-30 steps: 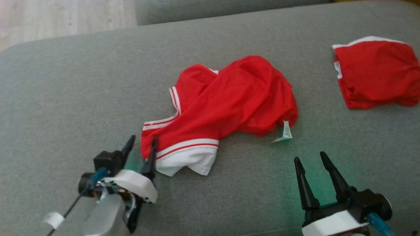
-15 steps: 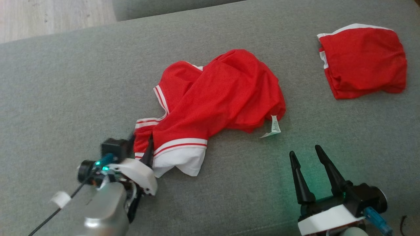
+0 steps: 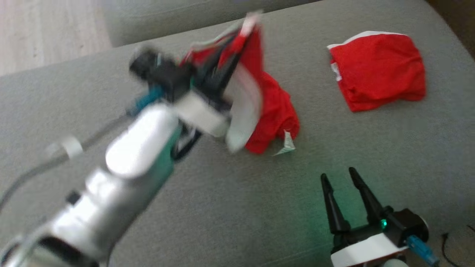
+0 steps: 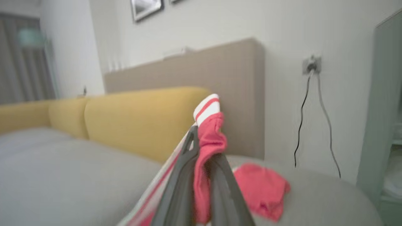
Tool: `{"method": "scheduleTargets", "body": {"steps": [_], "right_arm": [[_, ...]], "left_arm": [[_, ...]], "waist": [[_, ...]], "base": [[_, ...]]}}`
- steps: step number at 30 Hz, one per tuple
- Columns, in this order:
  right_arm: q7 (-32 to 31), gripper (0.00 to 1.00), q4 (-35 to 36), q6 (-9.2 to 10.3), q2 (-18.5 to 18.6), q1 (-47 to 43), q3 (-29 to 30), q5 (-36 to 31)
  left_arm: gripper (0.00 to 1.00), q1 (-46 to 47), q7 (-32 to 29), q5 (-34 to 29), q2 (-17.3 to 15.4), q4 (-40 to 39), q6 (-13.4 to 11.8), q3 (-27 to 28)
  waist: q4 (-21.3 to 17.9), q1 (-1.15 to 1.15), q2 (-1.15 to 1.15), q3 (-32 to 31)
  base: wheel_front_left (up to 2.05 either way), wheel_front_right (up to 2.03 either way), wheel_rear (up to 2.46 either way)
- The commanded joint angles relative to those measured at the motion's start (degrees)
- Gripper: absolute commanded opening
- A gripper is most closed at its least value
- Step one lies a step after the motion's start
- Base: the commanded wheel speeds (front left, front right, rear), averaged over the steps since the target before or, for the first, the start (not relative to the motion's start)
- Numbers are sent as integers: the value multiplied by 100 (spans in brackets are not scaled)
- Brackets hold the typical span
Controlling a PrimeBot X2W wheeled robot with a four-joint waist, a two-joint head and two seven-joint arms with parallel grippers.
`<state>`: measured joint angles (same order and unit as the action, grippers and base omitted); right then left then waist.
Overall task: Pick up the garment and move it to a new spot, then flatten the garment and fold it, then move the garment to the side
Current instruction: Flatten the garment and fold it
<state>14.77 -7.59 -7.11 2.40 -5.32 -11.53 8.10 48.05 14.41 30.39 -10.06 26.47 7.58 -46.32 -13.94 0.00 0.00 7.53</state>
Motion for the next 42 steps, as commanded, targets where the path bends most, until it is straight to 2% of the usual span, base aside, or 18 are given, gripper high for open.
{"method": "scheduleTargets", "body": {"steps": [1, 4, 8, 13, 16, 20, 26, 27, 28, 32, 36, 39, 42], "right_arm": [[23, 100, 127, -37, 48, 153, -218, 69], [23, 100, 129, -37, 48, 191, -294, 156], [23, 100, 138, -37, 48, 203, -368, 296], [23, 100, 158, -37, 48, 148, -398, 413], [23, 100, 189, -37, 48, 114, -324, 436], [23, 100, 235, -37, 48, 98, -235, 405], [23, 100, 288, -37, 48, 248, -197, 320], [23, 100, 292, -37, 48, 275, -188, 302], [23, 100, 295, -37, 48, 299, -180, 283], [23, 100, 283, -37, 48, 272, -107, 177], [23, 100, 247, -37, 48, 194, -74, 45], [23, 100, 239, -37, 48, 153, -44, -9], [23, 100, 243, -37, 48, 140, -48, -30]], "left_arm": [[0, 751, 57, 143, -49, -306, -9, 198], [0, 1748, 58, 278, -17, -195, -9, 75], [0, 2981, 58, 544, 77, 481, -10, 457], [0, 3586, 34, 483, -114, 1657, -49, 682], [0, 3460, -21, 486, -236, 2099, -58, 661], [0, 2636, -409, 668, -471, 2826, -42, 538], [0, 1139, -398, 981, -1010, 3025, -12, 141], [24, 968, -313, 1042, -1115, 3008, -12, 118], [100, 833, -222, 1113, -1214, 3036, -11, 158], [100, 420, 35, 1169, -1388, 3018, -68, 377], [100, -70, 55, 763, -1488, 2150, -528, 969], [100, -784, 57, 376, -1444, 1460, -781, 1424], [100, -1498, 57, 123, -1269, 1098, -786, 1664]], "waist": [[-260, 0, 0, -105], [-471, 0, 0, -143], [-669, 0, 0, -244], [-734, 0, 0, -406], [-651, 0, 0, -417], [-459, 0, 0, -345], [-243, 0, 0, 51], [-218, 0, 0, 114], [-194, 0, 0, 161], [-31, 0, 0, 151], [210, 0, 0, 3], [375, 0, 0, -122], [497, 0, 0, -153]], "base": [[0, 0, 0], [0, 0, 0], [0, 0, 0], [0, 0, 0], [0, 0, 0], [0, 0, 0], [0, 0, 0], [0, 0, 0], [0, 0, 0], [0, 0, 0], [0, 0, 0], [0, 0, 0], [0, 0, 0]]}}
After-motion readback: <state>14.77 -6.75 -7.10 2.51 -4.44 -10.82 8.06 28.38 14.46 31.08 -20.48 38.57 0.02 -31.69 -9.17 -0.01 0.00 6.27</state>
